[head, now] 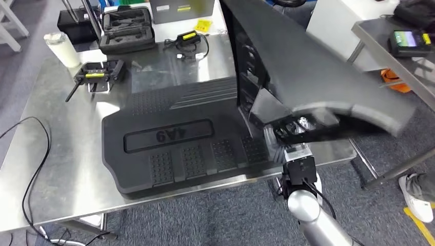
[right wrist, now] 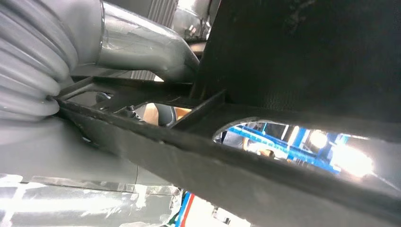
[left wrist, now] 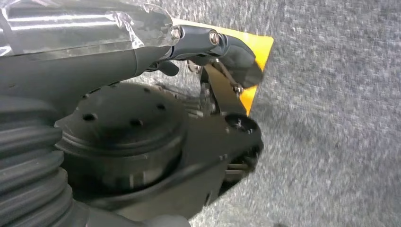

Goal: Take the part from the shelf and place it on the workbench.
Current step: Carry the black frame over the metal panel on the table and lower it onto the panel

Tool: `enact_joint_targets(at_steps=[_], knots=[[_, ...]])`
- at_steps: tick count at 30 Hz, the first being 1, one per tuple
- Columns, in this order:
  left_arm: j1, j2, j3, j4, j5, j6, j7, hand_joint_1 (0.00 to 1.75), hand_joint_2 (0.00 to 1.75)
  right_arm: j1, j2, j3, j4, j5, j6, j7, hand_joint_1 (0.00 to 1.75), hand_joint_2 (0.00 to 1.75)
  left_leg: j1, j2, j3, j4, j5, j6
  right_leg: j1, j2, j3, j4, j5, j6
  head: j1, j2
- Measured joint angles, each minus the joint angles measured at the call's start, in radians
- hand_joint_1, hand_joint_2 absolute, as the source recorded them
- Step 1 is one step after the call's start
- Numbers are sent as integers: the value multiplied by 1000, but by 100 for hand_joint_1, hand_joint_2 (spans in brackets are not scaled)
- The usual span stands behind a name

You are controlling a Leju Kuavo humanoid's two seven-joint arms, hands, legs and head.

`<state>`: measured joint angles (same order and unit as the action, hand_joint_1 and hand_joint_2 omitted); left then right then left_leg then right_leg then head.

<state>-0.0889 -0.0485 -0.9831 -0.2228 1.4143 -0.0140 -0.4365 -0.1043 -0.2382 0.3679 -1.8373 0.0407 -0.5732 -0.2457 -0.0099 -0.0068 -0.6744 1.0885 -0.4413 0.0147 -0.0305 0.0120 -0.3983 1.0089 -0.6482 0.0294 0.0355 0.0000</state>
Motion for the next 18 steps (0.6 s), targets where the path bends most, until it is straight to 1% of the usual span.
enact_joint_targets(at_steps=[1, 2, 3, 4, 5, 6, 7, 8, 9, 10, 11, 12, 13, 15, 18], knots=[[-2, 0, 0, 0, -4, 1, 2, 0, 175, 9, 0, -4, -7, 5, 0, 0, 175, 175, 0, -1, 7, -8, -4, 6, -1, -1, -1, 8, -9, 4, 2, 0], [-3, 0, 0, -1, -7, 1, 4, 0, 175, 19, -1, -9, -15, 10, -1, -2, 175, 175, 1, -1, 17, -20, -8, 13, -2, -3, -13, 36, -24, 6, 6, 0], [-5, 0, 0, -1, -11, 1, 5, 0, 175, 28, -1, -14, -21, 15, -1, -2, 175, 175, 3, -1, 29, -31, -11, 17, -2, -4, -44, 89, -45, 7, 10, 0], [-6, -1, -1, -1, -14, 0, 6, 0, 175, 37, -2, -17, -25, 18, -1, -3, 175, 175, 3, -1, 37, -38, -13, 21, 0, -4, -89, 160, -66, 7, 14, 0], [-7, -1, -1, -1, -16, 0, 7, 0, 175, 45, -3, -19, -27, 20, -1, -1, 175, 175, 3, -1, 44, -41, -17, 23, 1, -5, -143, 233, -82, 9, 18, 0], [-8, -2, -2, -1, -19, 0, 8, 0, 175, 53, -4, -20, -30, 21, 0, 2, 175, 175, 2, -1, 50, -43, -21, 25, 3, -5, -191, 286, -83, 9, 21, 0], [-8, -3, -3, -1, -21, 1, 9, 0, 175, 60, -4, -20, -32, 23, 2, 7, 175, 175, 2, -2, 57, -43, -28, 26, 4, -5, -225, 306, -64, 8, 23, 0], [-9, -3, -4, -1, -24, 3, 10, 0, 175, 64, -6, -20, -35, 24, 3, 14, 175, 175, 1, -2, 64, -43, -34, 26, 6, -5, -240, 288, -24, 6, 25, 0], [-9, -3, -4, -1, -27, 6, 11, 0, 175, 65, -7, -21, -39, 26, 4, 21, 175, 175, 1, -3, 73, -43, -41, 25, 8, -5, -238, 241, 27, 2, 27, 0], [-9, -3, -4, -1, -30, 9, 11, 0, 175, 66, -8, -21, -43, 29, 4, 27, 175, 175, 1, -4, 82, -43, -47, 23, 10, -6, -226, 177, 79, -4, 29, 0], [-10, -4, -4, -1, -32, 11, 11, 0, 175, 66, -9, -21, -48, 33, 2, 33, 175, 175, -1, -4, 88, -42, -53, 19, 14, -6, -212, 121, 116, -10, 29, 0], [-11, -5, -4, -1, -34, 13, 11, 0, 175, 67, -10, -22, -53, 36, 0, 38, 175, 175, -2, -5, 91, -41, -56, 15, 18, -7, -200, 79, 134, -16, 29, 0], [-12, -6, -4, -1, -36, 14, 11, 0, 175, 71, -11, -24, -59, 40, -3, 42, 175, 175, -4, -6, 92, -40, -60, 12, 20, -6, -192, 53, 140, -21, 28, 0], [-12, -7, -5, -1, -41, 15, 10, 0, 175, 81, -11, -27, -71, 46, -8, 46, 175, 175, -4, -5, 91, -41, -63, 10, 22, -5, -186, 37, 134, -25, 25, 0], [-13, -7, -5, -1, -45, 17, 7, 0, 175, 94, -11, -36, -87, 50, -11, 47, 175, 175, -3, -3, 98, -46, -64, 10, 24, -4, -182, 35, 133, -27, 21, 0]])
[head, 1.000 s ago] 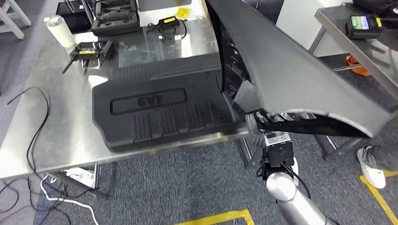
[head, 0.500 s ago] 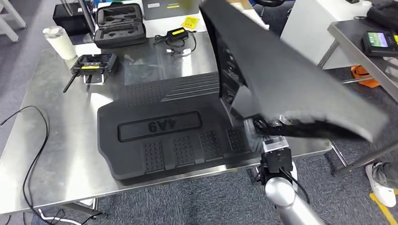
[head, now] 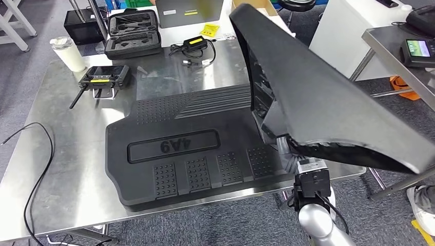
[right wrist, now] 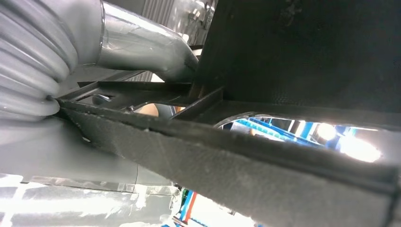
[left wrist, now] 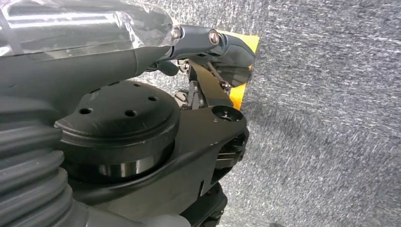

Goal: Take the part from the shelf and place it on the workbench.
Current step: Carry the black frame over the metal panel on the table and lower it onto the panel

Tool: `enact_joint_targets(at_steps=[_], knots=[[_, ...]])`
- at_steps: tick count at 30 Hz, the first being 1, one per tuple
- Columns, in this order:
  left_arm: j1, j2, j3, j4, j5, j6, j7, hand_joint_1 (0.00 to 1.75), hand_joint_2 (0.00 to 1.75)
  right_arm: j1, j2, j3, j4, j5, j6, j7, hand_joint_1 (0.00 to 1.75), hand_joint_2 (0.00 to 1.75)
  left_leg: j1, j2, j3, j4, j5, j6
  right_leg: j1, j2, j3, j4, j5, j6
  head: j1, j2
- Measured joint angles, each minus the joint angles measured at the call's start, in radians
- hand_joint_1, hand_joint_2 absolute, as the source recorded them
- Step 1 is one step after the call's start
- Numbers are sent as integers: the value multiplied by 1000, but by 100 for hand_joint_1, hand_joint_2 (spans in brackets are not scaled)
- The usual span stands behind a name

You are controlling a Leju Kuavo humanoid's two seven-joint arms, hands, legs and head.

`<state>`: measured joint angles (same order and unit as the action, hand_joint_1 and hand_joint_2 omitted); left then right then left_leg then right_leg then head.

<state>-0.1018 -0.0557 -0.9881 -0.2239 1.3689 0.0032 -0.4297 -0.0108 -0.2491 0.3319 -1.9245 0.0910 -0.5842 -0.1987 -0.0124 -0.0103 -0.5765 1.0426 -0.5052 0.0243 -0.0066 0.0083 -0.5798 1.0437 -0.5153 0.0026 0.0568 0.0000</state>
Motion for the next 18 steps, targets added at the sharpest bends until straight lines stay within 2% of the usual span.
enact_joint_targets(at_steps=[3, 11, 18], knots=[[0, 0, 0, 0, -2, -3, -2, 0, 175, 5, 0, -5, -10, 15, 4, 11, 175, 175, 0, 0, 5, -6, 2, -3, 0, 0, 3, 0, -2, -3, -2, 0], [-1, 0, 0, 0, -5, -14, -3, 0, 175, -10, 0, -5, -25, 102, 40, 115, 175, 175, 2, 0, 9, -14, 4, -8, 0, -1, 4, 0, -3, -6, -2, 0], [-10, 0, -6, 0, -11, -29, 2, 0, 175, -139, -16, 28, -38, 272, 170, 309, 175, 175, 2, 0, 9, -15, 5, -11, -1, -1, 4, -1, -3, -7, -3, 0]])
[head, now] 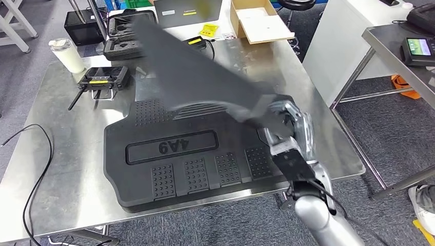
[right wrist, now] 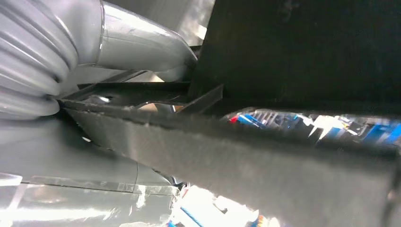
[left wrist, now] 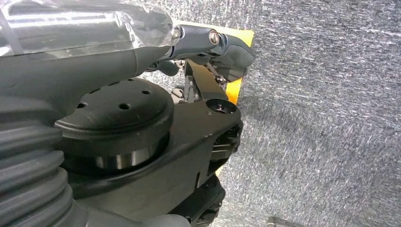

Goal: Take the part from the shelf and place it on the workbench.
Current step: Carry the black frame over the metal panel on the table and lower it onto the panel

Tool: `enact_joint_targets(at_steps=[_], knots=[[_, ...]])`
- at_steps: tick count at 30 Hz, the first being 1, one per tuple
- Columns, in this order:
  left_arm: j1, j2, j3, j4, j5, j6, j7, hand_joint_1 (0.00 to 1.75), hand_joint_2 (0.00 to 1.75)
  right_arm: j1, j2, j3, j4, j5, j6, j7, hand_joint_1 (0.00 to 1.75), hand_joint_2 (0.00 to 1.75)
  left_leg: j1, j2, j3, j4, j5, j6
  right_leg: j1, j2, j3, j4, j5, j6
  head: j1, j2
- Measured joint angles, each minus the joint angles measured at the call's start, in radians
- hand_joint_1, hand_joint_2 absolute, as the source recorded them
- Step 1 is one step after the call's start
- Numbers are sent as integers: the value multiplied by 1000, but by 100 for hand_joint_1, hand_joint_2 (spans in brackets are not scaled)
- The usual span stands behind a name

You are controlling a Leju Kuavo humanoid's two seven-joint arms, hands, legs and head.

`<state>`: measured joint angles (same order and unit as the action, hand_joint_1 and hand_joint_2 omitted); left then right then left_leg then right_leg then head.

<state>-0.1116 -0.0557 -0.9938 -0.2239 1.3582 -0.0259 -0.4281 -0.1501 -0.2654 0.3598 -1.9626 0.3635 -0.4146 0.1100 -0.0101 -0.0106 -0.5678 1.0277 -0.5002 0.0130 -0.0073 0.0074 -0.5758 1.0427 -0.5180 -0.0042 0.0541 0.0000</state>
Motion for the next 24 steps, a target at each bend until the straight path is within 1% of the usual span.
enact_joint_targets(at_steps=[5, 15, 17, 19, 22, 24], knots=[[-6, 0, -3, 0, 0, 0, 3, 0, 175, -77, -12, 31, -15, 15, 13, 41, 175, 175, 0, -2, 2, 0, 0, 0, 0, -1, 4, -2, 0, 0, 0, 0], [-6, 0, -7, 0, 0, 0, 3, 0, 175, -98, -28, 58, -26, 17, 13, 44, 175, 175, 0, -2, 2, -1, 0, 0, 0, -2, 5, -5, 0, 0, 0, 0], [-6, 0, -9, 0, 0, 0, 3, 0, 175, -119, -34, 72, -26, 31, 22, 56, 175, 175, 0, -1, 2, -2, 0, 0, 0, -2, 6, -6, 0, 0, 0, 0], [-9, 0, -11, 0, 0, 0, 5, 0, 175, -178, -40, 97, -26, 73, 50, 107, 175, 175, -1, -1, 2, -2, 0, 0, 0, 0, 6, -6, 1, 0, 0, 0], [-17, 0, -11, 0, -1, 0, 12, 0, 175, -319, -46, 149, -22, 175, 112, 260, 175, 175, 0, 0, 3, -2, 0, -1, 0, 0, 6, -6, 2, -1, 0, 0], [-22, 0, -11, -1, -4, 0, 21, 0, 175, -425, -47, 192, -9, 234, 143, 337, 175, 175, 0, -1, 2, -2, 1, -2, 0, -1, 6, -6, 2, -2, 0, 0]])
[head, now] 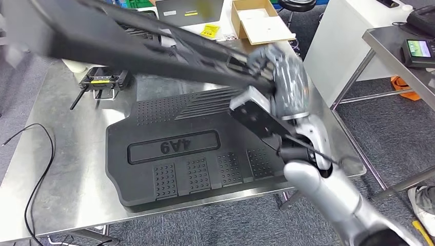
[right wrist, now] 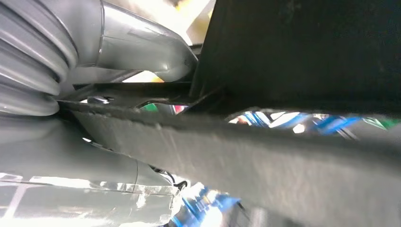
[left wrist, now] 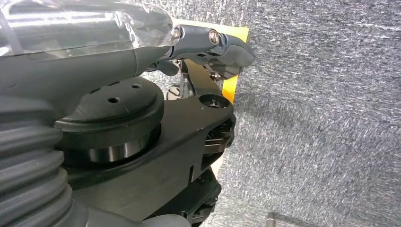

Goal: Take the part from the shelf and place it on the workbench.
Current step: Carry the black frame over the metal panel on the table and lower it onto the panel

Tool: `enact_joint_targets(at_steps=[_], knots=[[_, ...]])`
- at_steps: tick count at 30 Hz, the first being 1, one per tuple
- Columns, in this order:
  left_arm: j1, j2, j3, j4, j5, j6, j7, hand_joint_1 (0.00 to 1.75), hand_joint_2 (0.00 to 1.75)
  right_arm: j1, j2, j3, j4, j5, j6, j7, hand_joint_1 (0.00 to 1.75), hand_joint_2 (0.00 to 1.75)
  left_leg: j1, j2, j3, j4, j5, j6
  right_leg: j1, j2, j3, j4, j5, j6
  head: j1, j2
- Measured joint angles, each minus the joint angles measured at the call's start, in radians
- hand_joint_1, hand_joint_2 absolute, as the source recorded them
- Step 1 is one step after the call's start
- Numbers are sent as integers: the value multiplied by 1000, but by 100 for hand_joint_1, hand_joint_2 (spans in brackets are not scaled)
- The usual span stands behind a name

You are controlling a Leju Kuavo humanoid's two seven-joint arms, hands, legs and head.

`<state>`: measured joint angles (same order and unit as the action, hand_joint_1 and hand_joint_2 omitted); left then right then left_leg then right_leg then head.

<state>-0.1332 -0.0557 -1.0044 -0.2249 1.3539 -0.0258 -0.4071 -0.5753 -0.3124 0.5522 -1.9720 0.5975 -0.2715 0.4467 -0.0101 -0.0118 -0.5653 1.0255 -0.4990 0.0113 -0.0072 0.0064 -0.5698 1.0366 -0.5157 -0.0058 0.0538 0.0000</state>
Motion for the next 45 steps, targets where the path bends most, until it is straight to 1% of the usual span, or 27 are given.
enact_joint_targets(at_steps=[3, 6, 7, 9, 12, 16, 20, 22, 24, 26, 29, 32, 34, 39, 43, 45], knots=[[-7, 0, 0, -1, -9, 1, 16, 0, 175, -163, 2, 75, 33, 97, 39, 55, 175, 175, 0, 0, -1, 0, 1, -1, 0, -1, 0, 0, 0, 0, 0, 0], [-17, 0, -2, -4, -17, 2, 42, 0, 175, -336, 30, 169, 96, 283, 124, 103, 175, 175, 1, 0, 0, -1, 1, -1, 0, -1, 0, 1, 0, 0, 0, 0], [-20, 0, -2, -5, -19, 2, 49, 0, 175, -387, 49, 205, 131, 350, 151, 115, 175, 175, 1, -1, 0, -2, 1, -1, 1, -1, 0, 0, 0, 0, 0, 0], [-27, -1, -3, -8, -22, -1, 57, 0, 175, -467, 104, 279, 226, 445, 174, 133, 175, 175, 1, -1, 0, -4, 1, -2, 1, -1, 0, 0, 0, 0, -1, 0], [-36, -1, -3, -11, -18, -8, 58, 0, 175, -540, 196, 374, 403, 504, 158, 165, 175, 175, 2, -5, 1, -5, 2, -3, 2, -4, 1, 0, 0, 0, -2, 0], [-31, -2, -3, -12, -14, -9, 66, 0, 175, -578, 300, 439, 630, 536, 107, 212, 175, 175, 3, -9, 0, -5, 3, -5, 2, -7, 1, 0, 0, -1, -2, 0], [-23, -2, -3, -12, -17, -8, 74, 0, 175, -602, 378, 470, 807, 612, 39, 227, 175, 175, 3, -9, 0, -5, 3, -5, 2, -7, 1, -1, 0, -1, -2, 0], [-23, -2, -3, -12, -22, -4, 77, 0, 175, -624, 413, 494, 880, 682, 58, 221, 175, 175, 3, -9, 0, -6, 3, -5, 2, -7, 1, -3, 0, -1, -2, 0], [-24, -2, -3, -12, -27, 0, 79, 0, 175, -641, 443, 517, 948, 736, 110, 214, 175, 175, 3, -9, 0, -6, 3, -5, 3, -7, 2, -4, 0, -1, -3, 0], [-24, -3, -3, -12, -31, 3, 82, 0, 175, -650, 469, 531, 1007, 754, 153, 214, 175, 175, 4, -9, 0, -6, 3, -5, 3, -7, 2, -4, 0, -1, -3, 0], [-25, -3, -3, -12, -36, 1, 85, 0, 175, -653, 493, 543, 1070, 743, 175, 223, 175, 175, 3, -8, 0, -6, 3, -5, 3, -7, 2, -5, 0, -1, -2, 0], [-28, -3, -3, -12, -47, -9, 89, 0, 175, -659, 511, 547, 1125, 705, 171, 238, 175, 175, 3, -9, 0, -6, 3, -5, 3, -6, 3, -6, 0, -1, -2, 0], [-30, -4, -3, -12, -57, -15, 95, 0, 175, -663, 515, 546, 1156, 670, 144, 242, 175, 175, 3, -9, 0, -6, 3, -5, 3, -6, 3, -6, 0, -1, -2, 0], [-32, -6, -3, -12, -78, -17, 104, 0, 175, -671, 515, 525, 1205, 573, 25, 215, 175, 175, 3, -7, 1, -5, 3, -5, 3, -5, 3, -7, 1, -1, -2, 0], [-31, -6, -3, -12, -81, -3, 79, 0, 175, -674, 511, 513, 1207, 550, 12, 212, 175, 175, 3, -7, 1, -5, 3, -5, 3, -4, 3, -7, 1, -1, -2, 0], [-31, -6, -3, -12, -79, 4, 72, 0, 87, -674, 508, 510, 1207, 548, 12, 214, 87, 175, 3, -6, 1, -5, 3, -5, 3, -4, 3, -7, 1, -1, -2, 0]])
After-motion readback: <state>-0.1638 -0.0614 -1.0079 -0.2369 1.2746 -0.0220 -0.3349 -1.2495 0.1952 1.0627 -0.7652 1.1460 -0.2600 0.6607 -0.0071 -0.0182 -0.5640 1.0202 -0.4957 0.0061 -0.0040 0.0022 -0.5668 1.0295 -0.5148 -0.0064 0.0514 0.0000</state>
